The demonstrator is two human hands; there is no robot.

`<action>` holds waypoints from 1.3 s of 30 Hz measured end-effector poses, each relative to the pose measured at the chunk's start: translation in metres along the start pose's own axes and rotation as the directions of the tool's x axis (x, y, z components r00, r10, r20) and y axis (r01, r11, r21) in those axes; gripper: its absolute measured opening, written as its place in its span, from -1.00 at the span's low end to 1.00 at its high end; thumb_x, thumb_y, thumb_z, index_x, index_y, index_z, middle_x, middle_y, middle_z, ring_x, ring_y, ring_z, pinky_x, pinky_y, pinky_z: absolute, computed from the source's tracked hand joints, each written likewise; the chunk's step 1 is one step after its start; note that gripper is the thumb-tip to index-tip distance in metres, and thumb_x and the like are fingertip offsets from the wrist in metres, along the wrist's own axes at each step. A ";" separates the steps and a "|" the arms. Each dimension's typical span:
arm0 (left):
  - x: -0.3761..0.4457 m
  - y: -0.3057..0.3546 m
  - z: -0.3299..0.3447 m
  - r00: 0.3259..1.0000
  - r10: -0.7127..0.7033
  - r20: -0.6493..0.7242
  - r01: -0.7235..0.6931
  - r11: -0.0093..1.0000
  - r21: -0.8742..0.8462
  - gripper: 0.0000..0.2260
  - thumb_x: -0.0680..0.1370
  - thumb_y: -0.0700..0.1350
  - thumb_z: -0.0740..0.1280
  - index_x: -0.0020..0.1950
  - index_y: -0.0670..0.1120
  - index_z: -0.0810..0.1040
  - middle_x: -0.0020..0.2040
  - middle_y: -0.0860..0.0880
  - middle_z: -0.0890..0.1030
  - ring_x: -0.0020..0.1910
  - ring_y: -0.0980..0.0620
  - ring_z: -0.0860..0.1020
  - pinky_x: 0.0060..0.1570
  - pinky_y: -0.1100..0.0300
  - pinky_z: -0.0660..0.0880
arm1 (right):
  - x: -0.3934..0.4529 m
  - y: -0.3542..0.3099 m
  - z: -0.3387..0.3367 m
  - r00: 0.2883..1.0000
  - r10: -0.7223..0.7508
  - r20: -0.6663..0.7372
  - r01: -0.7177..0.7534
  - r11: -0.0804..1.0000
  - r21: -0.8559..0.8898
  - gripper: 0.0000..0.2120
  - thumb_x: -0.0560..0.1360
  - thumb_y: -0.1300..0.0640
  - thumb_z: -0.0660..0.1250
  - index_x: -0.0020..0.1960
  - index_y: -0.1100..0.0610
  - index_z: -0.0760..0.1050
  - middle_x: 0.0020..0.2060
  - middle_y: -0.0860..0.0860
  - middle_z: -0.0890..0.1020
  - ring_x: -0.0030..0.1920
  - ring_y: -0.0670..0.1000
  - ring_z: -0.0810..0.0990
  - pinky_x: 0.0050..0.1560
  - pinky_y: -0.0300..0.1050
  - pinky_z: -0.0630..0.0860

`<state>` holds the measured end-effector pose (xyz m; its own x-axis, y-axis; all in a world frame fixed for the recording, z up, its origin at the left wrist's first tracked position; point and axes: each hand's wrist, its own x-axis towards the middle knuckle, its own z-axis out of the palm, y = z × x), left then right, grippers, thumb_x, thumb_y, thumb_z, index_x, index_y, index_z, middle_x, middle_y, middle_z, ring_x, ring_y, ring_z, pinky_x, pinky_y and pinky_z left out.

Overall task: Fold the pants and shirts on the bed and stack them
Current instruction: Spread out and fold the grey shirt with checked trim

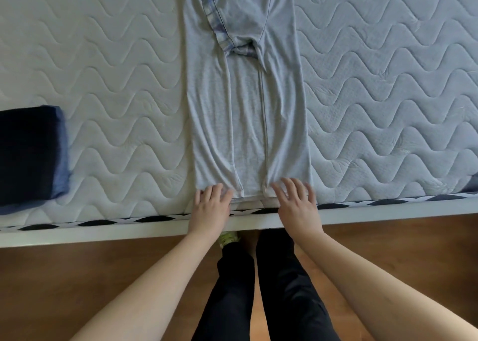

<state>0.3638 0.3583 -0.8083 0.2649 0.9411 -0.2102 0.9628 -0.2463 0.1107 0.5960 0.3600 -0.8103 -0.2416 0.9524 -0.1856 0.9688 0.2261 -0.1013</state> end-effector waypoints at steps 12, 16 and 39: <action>0.007 -0.031 -0.012 0.997 0.021 0.081 -0.020 1.000 -0.009 -0.69 0.20 -0.39 0.51 -0.12 -0.18 0.60 -0.19 -0.12 0.57 -0.21 -0.16 0.57 -0.22 0.01 0.54 | 0.027 0.037 -0.006 0.979 -0.196 -0.055 0.192 0.978 -0.076 -0.53 0.22 0.44 0.44 0.10 0.19 0.60 -0.05 0.09 0.62 -0.08 0.17 0.60 0.00 0.04 0.51; 0.002 -0.030 -0.016 0.995 0.049 0.090 -0.048 0.999 -0.020 -0.65 0.27 -0.39 0.48 0.01 -0.15 0.62 -0.14 -0.09 0.58 -0.16 -0.12 0.58 -0.10 0.02 0.53 | 0.030 0.037 -0.012 0.958 -0.247 -0.145 0.239 0.969 -0.069 -0.70 0.26 0.48 0.36 -0.08 0.19 0.60 -0.27 0.05 0.57 -0.24 0.14 0.57 0.21 0.04 0.39; -0.134 -0.005 -0.137 0.933 0.218 0.287 -0.171 0.969 -0.180 -0.80 0.20 -0.26 0.57 -0.26 -0.07 0.65 -0.29 0.00 0.54 -0.29 -0.02 0.57 -0.25 0.18 0.48 | -0.113 -0.007 -0.137 0.941 -0.277 0.196 0.246 0.954 0.171 -0.61 0.14 0.30 0.62 -0.10 0.06 0.62 -0.30 -0.06 0.56 -0.30 0.05 0.55 -0.30 -0.14 0.53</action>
<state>0.3167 0.2651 -0.6480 0.4722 0.7577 -0.4505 0.8779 -0.3580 0.3180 0.6243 0.2785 -0.6546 -0.5065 0.7934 -0.3376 0.8557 0.4147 -0.3093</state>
